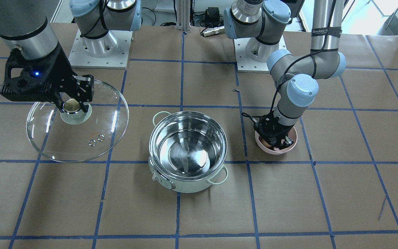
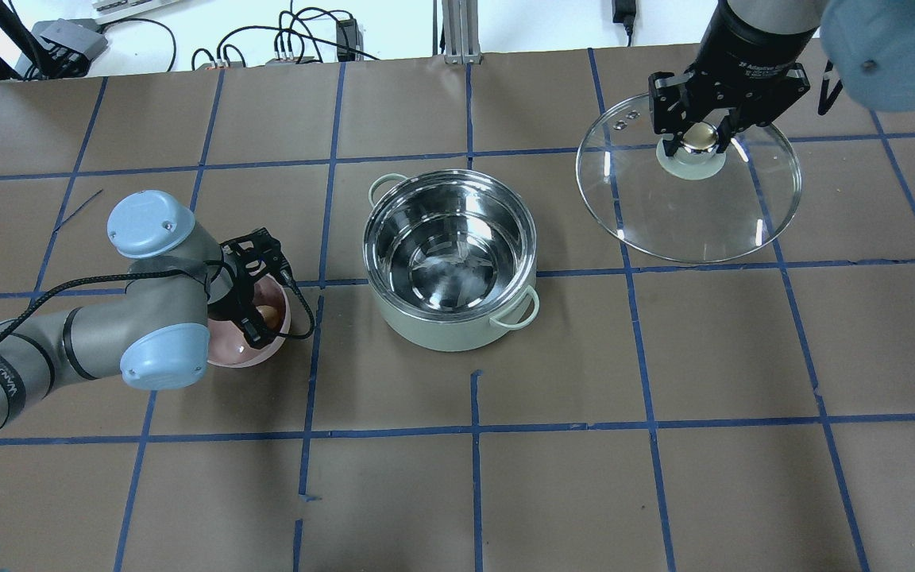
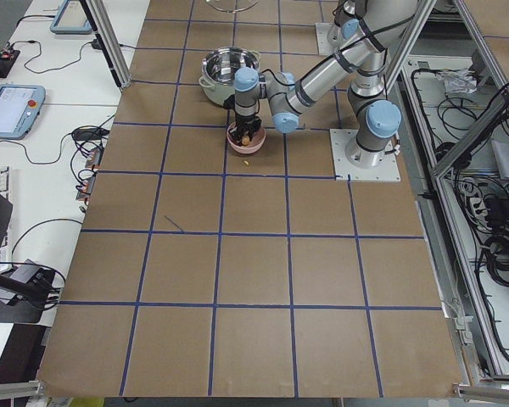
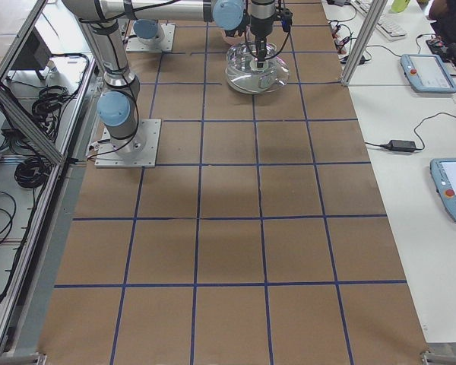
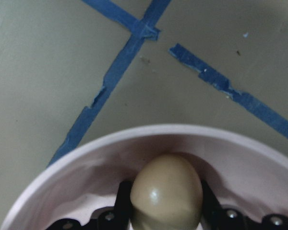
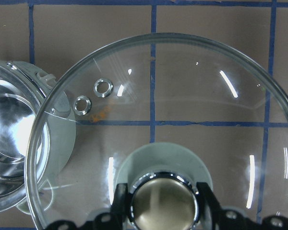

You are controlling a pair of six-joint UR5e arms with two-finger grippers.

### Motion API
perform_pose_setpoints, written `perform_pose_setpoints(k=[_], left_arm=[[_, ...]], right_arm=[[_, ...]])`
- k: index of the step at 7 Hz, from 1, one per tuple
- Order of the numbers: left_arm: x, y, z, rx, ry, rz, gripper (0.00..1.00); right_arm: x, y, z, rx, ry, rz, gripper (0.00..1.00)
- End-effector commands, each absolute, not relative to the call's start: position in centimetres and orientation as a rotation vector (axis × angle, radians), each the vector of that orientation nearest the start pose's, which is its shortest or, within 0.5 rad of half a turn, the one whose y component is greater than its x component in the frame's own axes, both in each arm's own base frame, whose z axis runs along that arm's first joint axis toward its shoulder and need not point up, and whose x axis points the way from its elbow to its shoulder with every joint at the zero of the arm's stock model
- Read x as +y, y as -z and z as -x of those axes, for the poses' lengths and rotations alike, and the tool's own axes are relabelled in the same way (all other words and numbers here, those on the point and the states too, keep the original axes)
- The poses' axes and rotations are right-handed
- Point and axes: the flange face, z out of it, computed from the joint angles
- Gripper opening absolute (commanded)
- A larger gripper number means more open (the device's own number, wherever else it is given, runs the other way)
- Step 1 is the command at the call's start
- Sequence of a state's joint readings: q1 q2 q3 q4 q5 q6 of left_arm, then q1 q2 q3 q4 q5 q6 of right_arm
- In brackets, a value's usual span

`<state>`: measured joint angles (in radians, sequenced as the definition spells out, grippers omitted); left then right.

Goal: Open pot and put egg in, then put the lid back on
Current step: 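Hold the lid aside with the right gripper while the left gripper grasps the egg, then lift the egg from the bowl with the left gripper and carry it over the pot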

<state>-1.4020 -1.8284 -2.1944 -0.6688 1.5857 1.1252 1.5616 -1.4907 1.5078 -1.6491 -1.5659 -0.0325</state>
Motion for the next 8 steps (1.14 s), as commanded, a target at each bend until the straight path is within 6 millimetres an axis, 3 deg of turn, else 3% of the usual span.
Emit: perform_pose_setpoints(k=[1, 3, 6, 8], left_arm=[[-47.7, -17.6, 5.2, 2.775, 0.019, -1.407, 0.23], [-49.3, -21.1, 5.1, 2.744, 0.116, -1.359, 0.22], [-50.5, -27.3, 5.3, 2.827, 0.100, -1.211, 0.22], [-53.4, -34.2, 8.9, 2.949, 0.102, -0.950, 0.22]], right_arm=[[-53.3, -48.5, -12.9, 3.137, 0.094, 0.039, 0.22], [-53.3, -48.6, -12.9, 3.135, 0.096, 0.039, 0.22], [-53.3, -48.5, -12.8, 3.135, 0.092, 0.036, 0.22], [-53.4, -48.4, -12.8, 3.135, 0.092, 0.036, 0.22]])
